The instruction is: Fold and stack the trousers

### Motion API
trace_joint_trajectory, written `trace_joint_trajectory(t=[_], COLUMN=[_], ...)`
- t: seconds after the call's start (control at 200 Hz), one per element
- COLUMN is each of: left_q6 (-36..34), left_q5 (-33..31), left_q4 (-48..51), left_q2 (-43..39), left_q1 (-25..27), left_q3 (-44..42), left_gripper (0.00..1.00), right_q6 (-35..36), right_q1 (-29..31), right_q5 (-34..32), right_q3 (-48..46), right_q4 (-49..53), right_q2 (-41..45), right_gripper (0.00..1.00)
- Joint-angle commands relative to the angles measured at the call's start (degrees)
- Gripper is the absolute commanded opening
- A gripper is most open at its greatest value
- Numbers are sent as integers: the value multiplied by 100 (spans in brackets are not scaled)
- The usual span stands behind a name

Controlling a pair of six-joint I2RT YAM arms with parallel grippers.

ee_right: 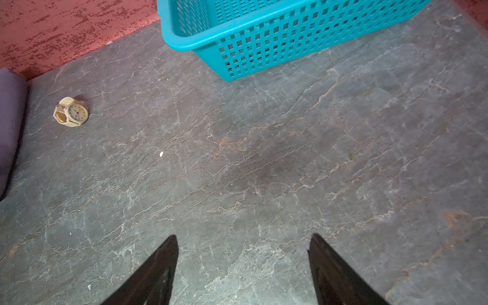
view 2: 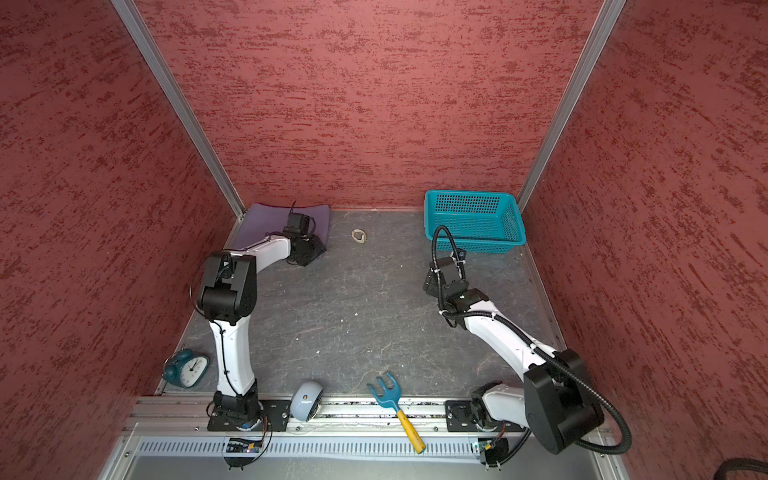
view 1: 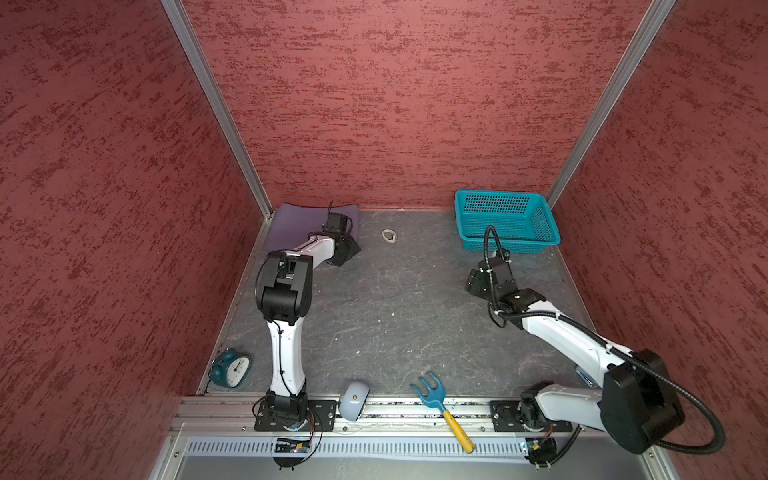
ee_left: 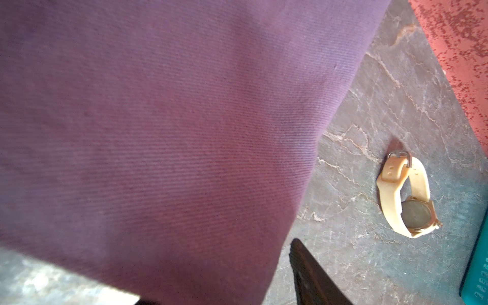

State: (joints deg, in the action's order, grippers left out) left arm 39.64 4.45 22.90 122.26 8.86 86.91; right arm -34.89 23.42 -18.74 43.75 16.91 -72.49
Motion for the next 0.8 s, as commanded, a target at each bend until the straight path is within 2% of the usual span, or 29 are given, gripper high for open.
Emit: trace_joint_trajectory(t=[0.0, 0.11, 0.26, 0.456, 0.486, 0.496, 0.501, 0.511, 0.521, 0.546, 0.571, 0.797], left_q6=[-42, -37, -140, -467, -504, -511, -519, -532, -553, -589, -609, -593], left_q5=[142, 188, 104, -497, -631, -657, -702, -735, -764, -845, -919, -1178], left_q4=[152, 143, 177, 546, 562, 561, 564, 577, 578, 584, 593, 411], left_q2=[117, -356, -1500, -3140, -3434, -3524, -3568, -3628, -3730, -3954, -4166, -5913], left_q1=[88, 146, 234, 276, 263, 258, 257, 248, 230, 214, 167, -426], left_q3=[0, -221, -676, -953, -1017, -1047, -1059, -1088, -1106, -1184, -1257, -2202], left_gripper=[59, 59, 61, 74, 78, 87, 87, 97, 100, 100, 99, 99], right_q6=[-13, -9, 125, 478, 520, 539, 542, 555, 565, 594, 618, 1094], right_q1=[-30, -40, -57, -107, -110, -110, -110, -118, -116, -119, -123, -131], right_q5=[88, 116, -48, -470, -564, -592, -607, -634, -660, -736, -796, -1282], right_q3=[116, 127, 209, 494, 520, 532, 531, 543, 546, 561, 580, 962], right_q4=[-111, -40, 98, 293, 321, 326, 328, 332, 336, 340, 344, 158], right_q2=[-81, -45, 148, 446, 502, 522, 532, 551, 576, 639, 704, 1313], right_gripper=[78, 78, 80, 82, 83, 83, 83, 84, 84, 88, 98, 99])
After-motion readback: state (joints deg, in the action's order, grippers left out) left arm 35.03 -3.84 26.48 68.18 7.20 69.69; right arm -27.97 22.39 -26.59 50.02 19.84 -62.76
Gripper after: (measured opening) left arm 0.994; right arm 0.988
